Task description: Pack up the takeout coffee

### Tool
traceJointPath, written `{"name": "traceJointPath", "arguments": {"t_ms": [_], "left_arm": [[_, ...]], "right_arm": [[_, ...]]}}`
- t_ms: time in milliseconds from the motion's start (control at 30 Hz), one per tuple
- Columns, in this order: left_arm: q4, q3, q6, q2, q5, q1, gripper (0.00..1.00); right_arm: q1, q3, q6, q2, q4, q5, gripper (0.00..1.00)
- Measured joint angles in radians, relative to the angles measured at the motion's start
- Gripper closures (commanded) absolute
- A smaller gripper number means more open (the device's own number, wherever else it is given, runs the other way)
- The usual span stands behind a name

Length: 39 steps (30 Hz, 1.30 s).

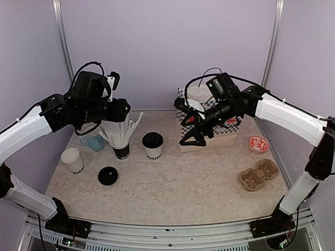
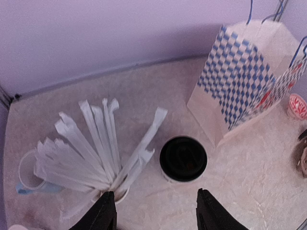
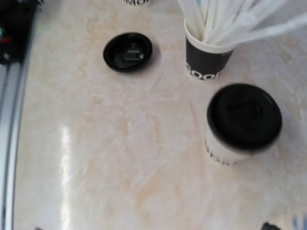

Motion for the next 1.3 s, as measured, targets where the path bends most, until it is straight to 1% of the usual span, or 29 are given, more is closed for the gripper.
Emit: {"name": "traceJointPath", "arguments": {"t_ms": [67,133,200,300,400,533,733,900,1000,1100,1200,1267,1300], "left_arm": [[-0.088,-0.049,-0.064,-0.003,0.026,-0.002,0.5],[-0.17,-0.105,-0.115,-0.004,0.048,-0.002,0.52],[-0.245,-0.165,-0.173,-0.003,0.074,-0.002,0.53],[-0.315,-0.246,-0.231,-0.001,0.114,-0.002,0.52],[-0.35,-0.307,-0.266,0.019,0.143,-0.002,0.51],[-0.353,-0.362,-0.295,0.074,0.153,-0.002,0.49],[-0.325,-0.377,-0.311,0.129,0.146,-0.007,0.54],[-0.395,-0.322,-0.36,0.153,0.074,-0.018,0.53],[-0.445,-0.279,-0.387,0.136,0.02,-0.006,0.49],[-0.485,-0.275,-0.404,0.082,-0.023,0.059,0.44],[-0.523,-0.275,-0.407,0.02,-0.07,0.182,0.42],[-0.537,-0.272,-0.398,-0.012,-0.096,0.257,0.44],[-0.54,-0.269,-0.389,-0.028,-0.108,0.294,0.46]], "right_arm": [[-0.066,-0.145,-0.029,-0.103,0.047,-0.085,0.04],[-0.113,-0.263,-0.056,-0.162,0.086,-0.126,0.05],[-0.121,-0.383,-0.083,-0.2,0.123,-0.155,0.05],[-0.121,-0.509,-0.113,-0.216,0.171,-0.189,0.06],[-0.122,-0.577,-0.132,-0.231,0.204,-0.203,0.06],[-0.122,-0.604,-0.151,-0.25,0.254,-0.209,0.06],[-0.123,-0.625,-0.174,-0.255,0.302,-0.215,0.07],[-0.123,-0.641,-0.185,-0.255,0.309,-0.216,0.07],[-0.123,-0.642,-0.188,-0.255,0.311,-0.216,0.07],[-0.123,-0.642,-0.192,-0.255,0.311,-0.216,0.08],[-0.123,-0.642,-0.197,-0.255,0.311,-0.217,0.08],[-0.123,-0.642,-0.199,-0.255,0.311,-0.216,0.08],[-0.123,-0.642,-0.201,-0.255,0.311,-0.216,0.08]]}}
